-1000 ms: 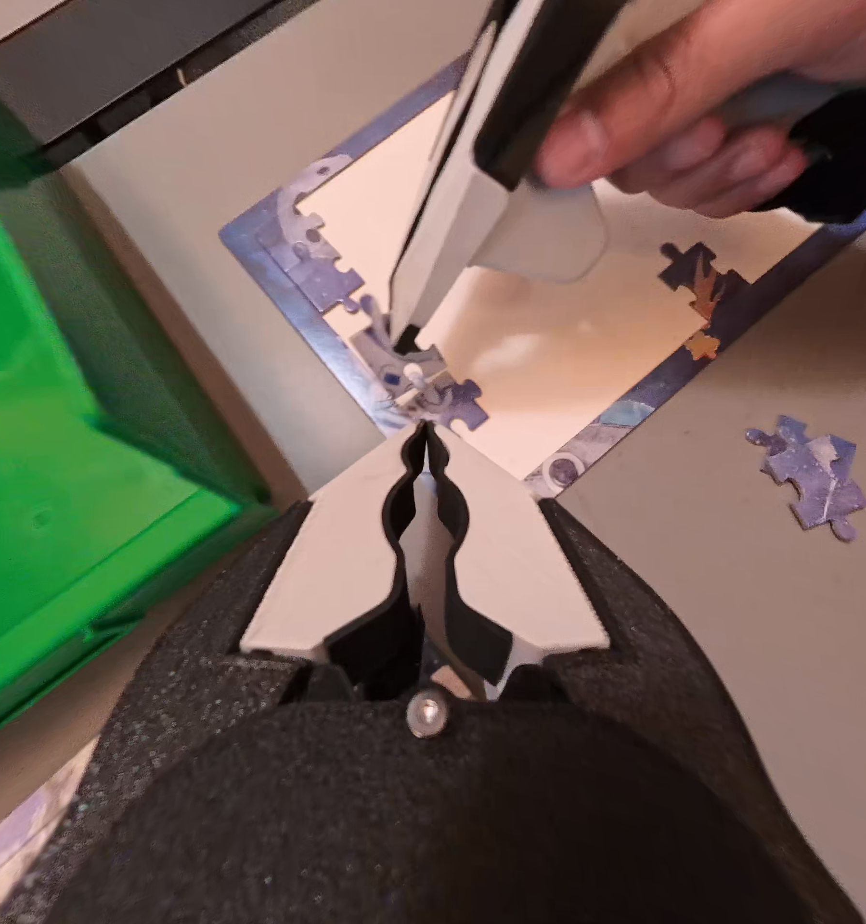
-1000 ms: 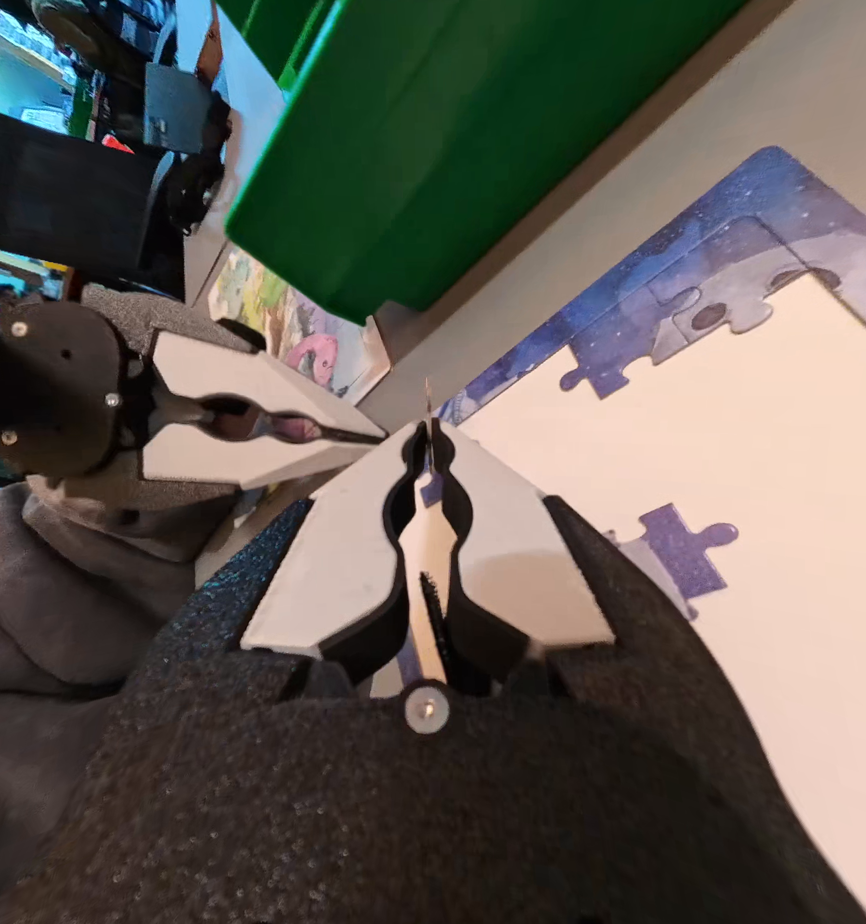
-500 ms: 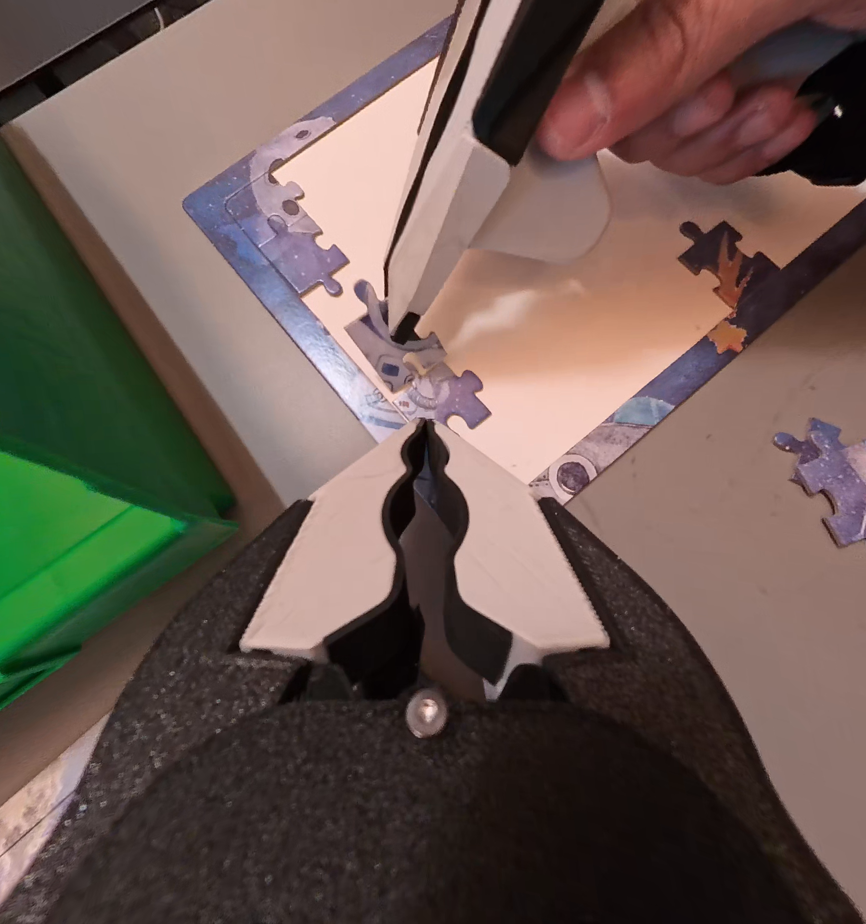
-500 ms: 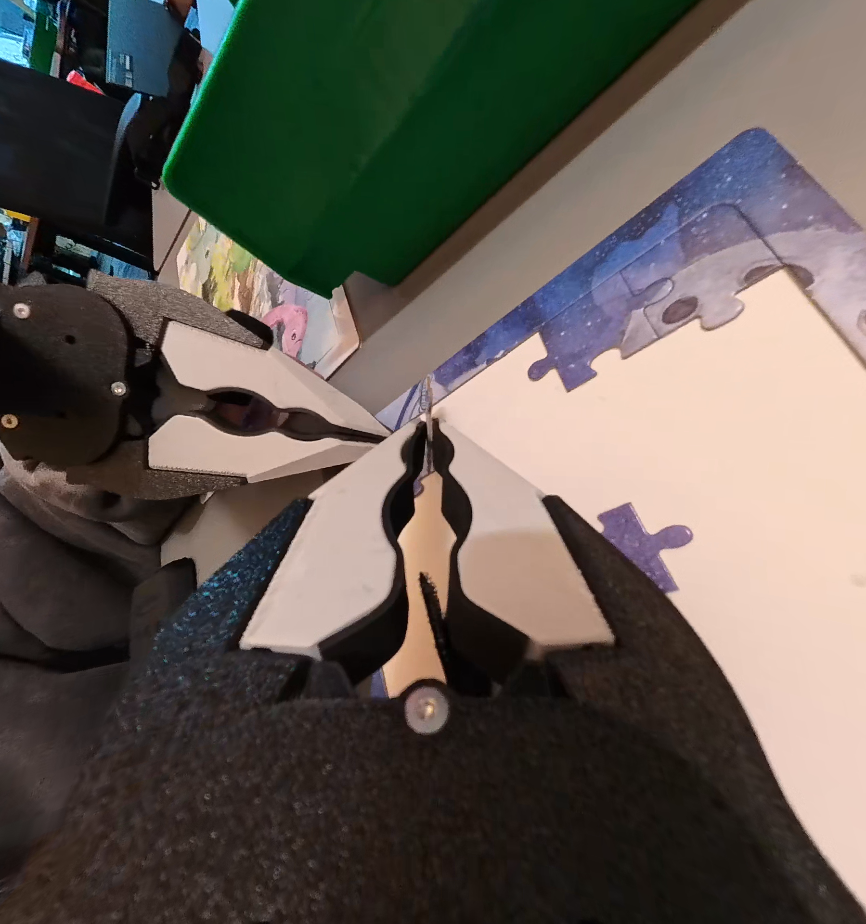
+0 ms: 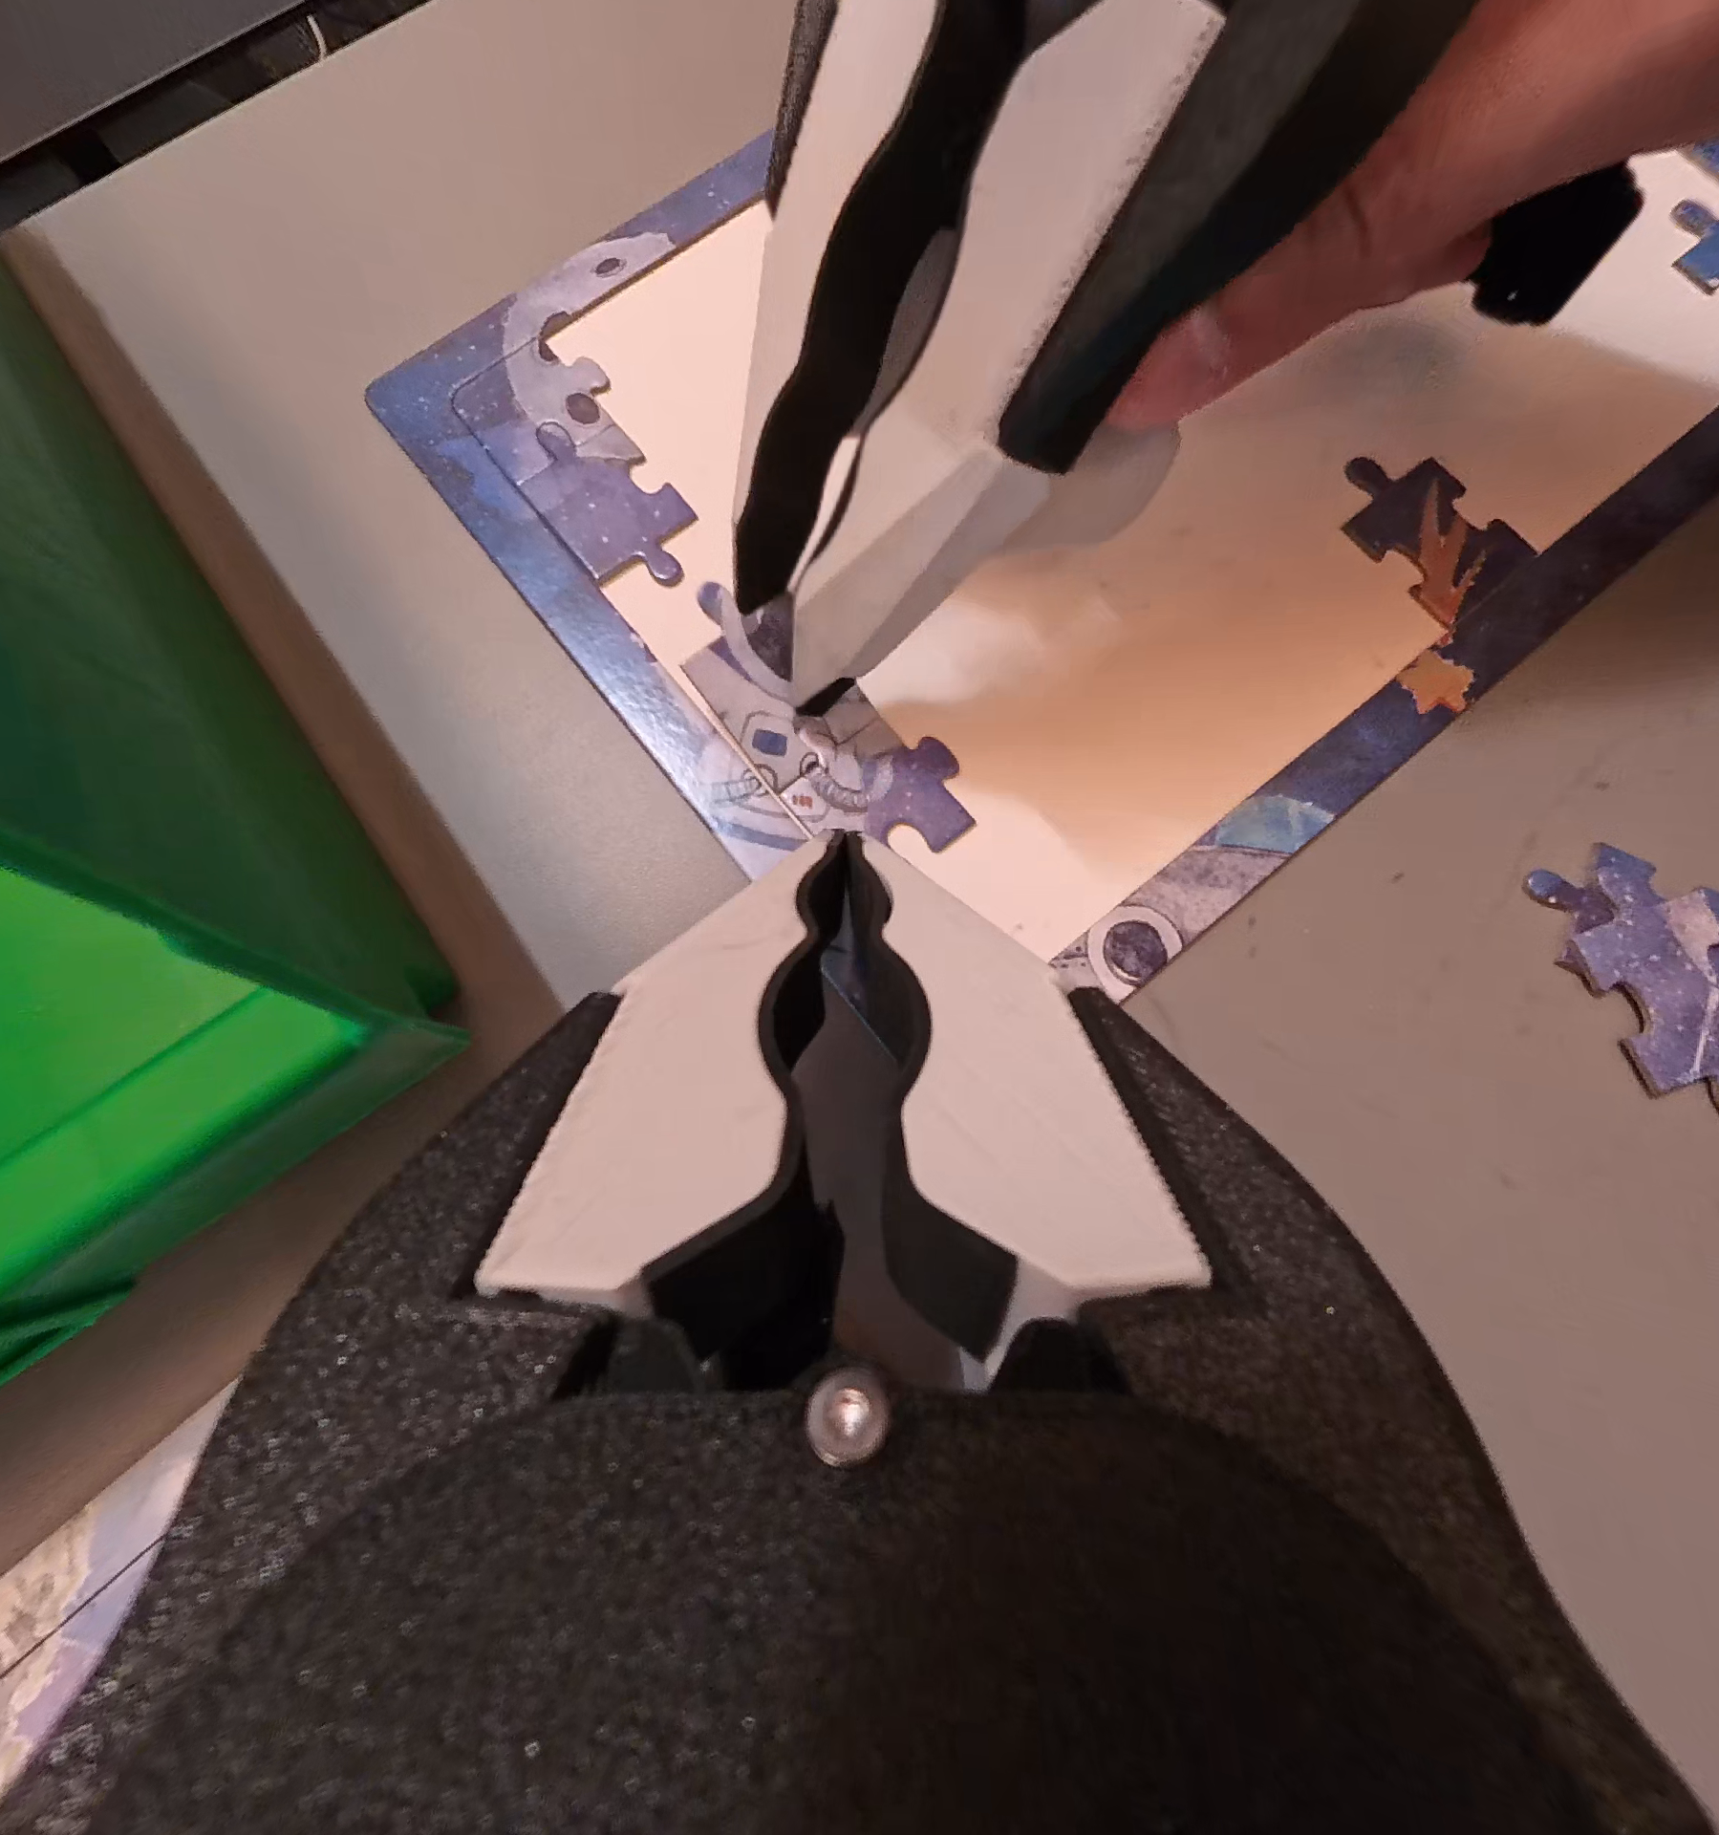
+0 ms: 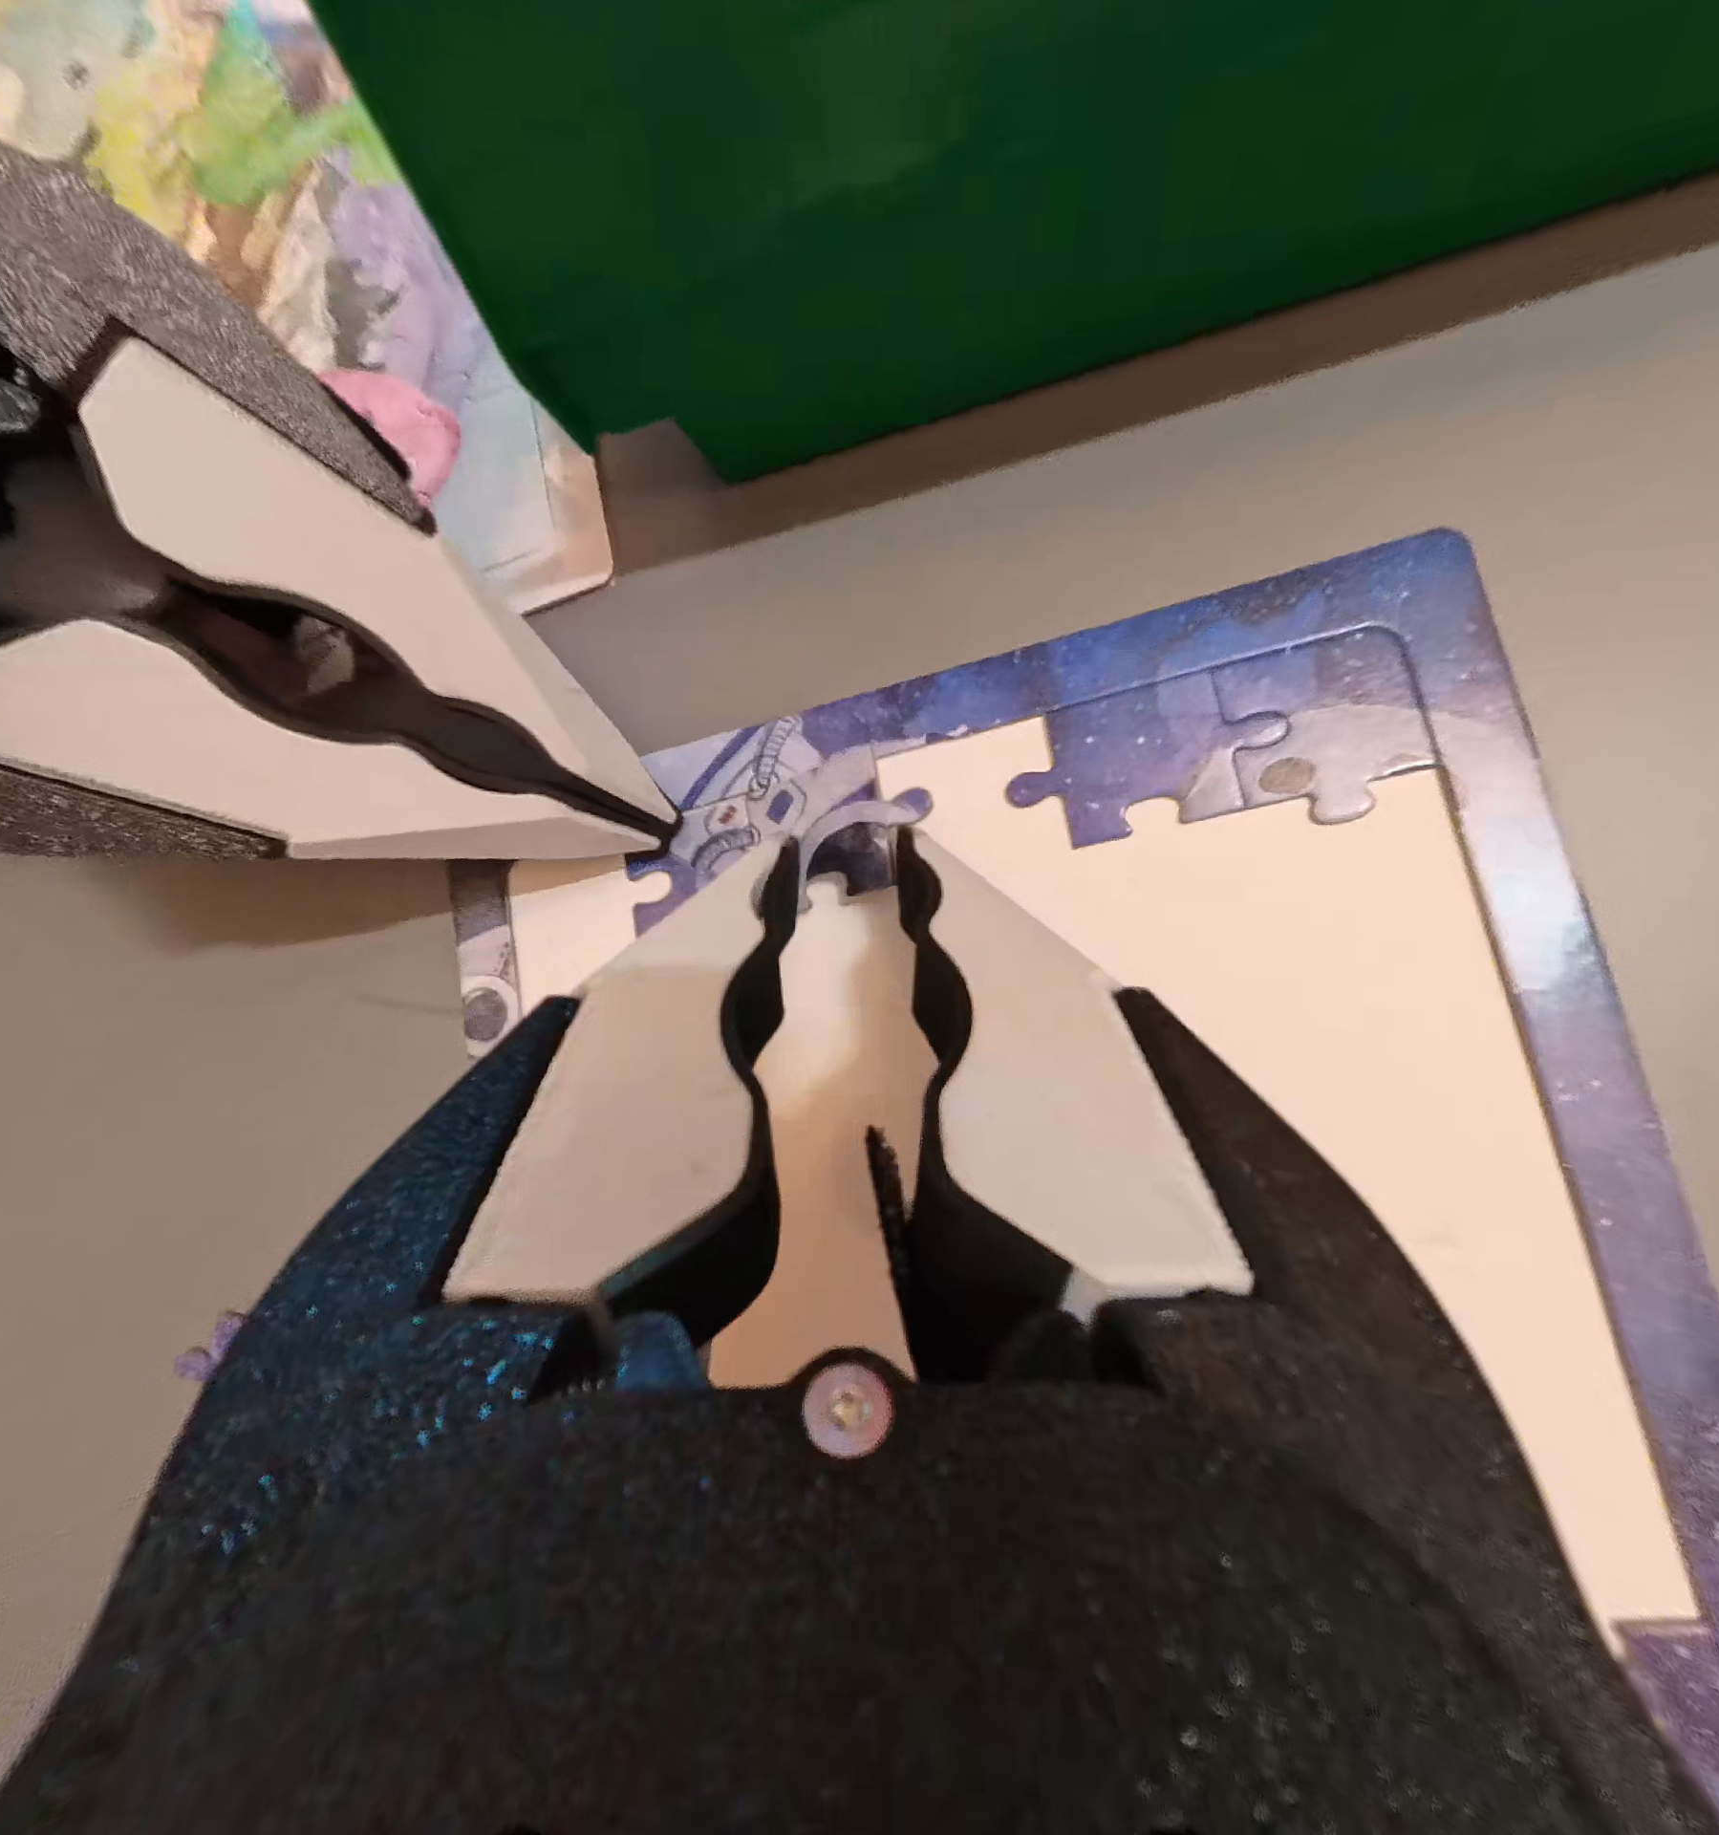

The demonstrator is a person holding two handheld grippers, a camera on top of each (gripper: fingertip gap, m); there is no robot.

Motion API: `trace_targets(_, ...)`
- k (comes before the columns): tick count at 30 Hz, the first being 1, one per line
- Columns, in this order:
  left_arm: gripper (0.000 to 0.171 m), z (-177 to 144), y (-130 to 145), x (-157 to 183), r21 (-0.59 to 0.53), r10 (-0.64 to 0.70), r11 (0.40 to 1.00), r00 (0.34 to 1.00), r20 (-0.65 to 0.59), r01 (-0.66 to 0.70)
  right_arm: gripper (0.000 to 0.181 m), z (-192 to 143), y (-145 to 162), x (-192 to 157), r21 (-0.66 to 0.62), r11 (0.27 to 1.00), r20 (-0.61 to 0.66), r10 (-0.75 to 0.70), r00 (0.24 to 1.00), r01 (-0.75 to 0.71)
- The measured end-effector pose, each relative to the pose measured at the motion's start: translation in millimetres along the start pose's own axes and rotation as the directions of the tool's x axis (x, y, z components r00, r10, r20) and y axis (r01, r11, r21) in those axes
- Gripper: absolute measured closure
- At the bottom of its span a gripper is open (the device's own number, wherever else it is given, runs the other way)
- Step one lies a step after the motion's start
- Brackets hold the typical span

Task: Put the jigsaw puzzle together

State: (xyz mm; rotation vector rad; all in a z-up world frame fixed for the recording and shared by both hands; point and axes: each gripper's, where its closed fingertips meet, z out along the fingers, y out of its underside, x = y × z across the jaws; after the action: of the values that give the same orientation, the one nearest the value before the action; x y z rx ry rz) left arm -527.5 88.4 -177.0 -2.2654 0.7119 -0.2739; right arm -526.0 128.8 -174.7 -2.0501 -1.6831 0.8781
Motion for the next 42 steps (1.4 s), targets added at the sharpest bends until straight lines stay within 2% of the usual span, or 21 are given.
trace_targets(3,0.171,-0.1,0.1,0.1,0.0,0.002,1.0,1.0,0.0,-0.002,0.154,-0.6,-0.6,0.4,-0.021,0.999,-0.039,-0.039,0.998,0.038)
trace_targets(7,0.171,0.0,0.2,0.1,0.0,0.004,1.0,1.0,0.002,-0.004,0.157,-8.3,-12.2,4.0,0.027,0.996,-0.097,-0.076,0.992,0.079)
trace_targets(9,0.171,-0.1,0.2,0.1,-0.001,0.006,1.0,1.0,0.006,-0.006,0.181,-14.5,-21.3,-1.5,0.088,0.993,-0.075,-0.078,0.994,0.085)
trace_targets(12,0.171,-0.1,0.2,0.1,-0.001,0.012,1.0,1.0,0.012,-0.012,0.181,-11.4,-13.6,-3.7,0.033,0.998,-0.058,-0.057,0.997,0.059)
trace_targets(16,0.171,-0.3,0.3,0.0,-0.002,0.017,1.0,1.0,0.016,-0.017,0.181,-1.8,-13.3,-13.1,0.036,0.997,-0.031,-0.069,0.997,0.07)
trace_targets(18,0.171,-0.4,0.2,-0.1,-0.002,0.016,1.0,1.0,0.019,-0.016,0.18,9.1,0.0,-12.7,-0.043,0.995,-0.049,-0.092,0.995,0.09)
trace_targets(19,0.171,-0.7,0.1,-0.2,-0.002,0.009,1.0,1.0,0.021,-0.009,0.181,9.6,-5.2,-12.5,-0.004,0.995,-0.071,-0.099,0.993,0.099)
trace_targets(26,0.171,-14.3,-15.8,-16.2,0.099,-0.079,0.993,0.993,0.083,0.071,0.181,8.0,-5.1,-12.7,-0.008,0.997,-0.063,-0.075,0.995,0.075)
trace_targets(30,0.171,-10.3,-3.1,-21.4,0.04,-0.067,0.997,0.992,0.11,0.063,0.181,-7.3,-12.5,-18.0,0.029,0.995,-0.05,-0.098,0.994,0.1)
trace_targets(33,0.171,-4.2,2.0,-18.2,0.007,-0.048,0.999,0.992,0.116,0.048,0.181,-1.1,-13.2,-24.5,0.036,0.993,-0.044,-0.111,0.993,0.113)
trace_targets(35,0.171,-3.2,1.9,-18.0,0.006,-0.053,0.999,0.992,0.117,0.053,0.181,10.4,-5.9,-18.3,-0.013,0.995,-0.085,-0.104,0.991,0.103)
trace_targets(38,0.171,-3.9,2.6,-18.3,0.008,-0.068,0.998,0.992,0.107,0.068,0.181,13.9,-7.0,-19.7,0.007,0.997,-0.07,-0.078,0.994,0.079)
trace_targets(42,0.171,-5.8,2.3,-22.3,0.012,-0.063,0.998,0.989,0.131,0.061,0.181,-2.3,-9.5,-23.0,0.032,0.997,-0.04,-0.069,0.997,0.07)
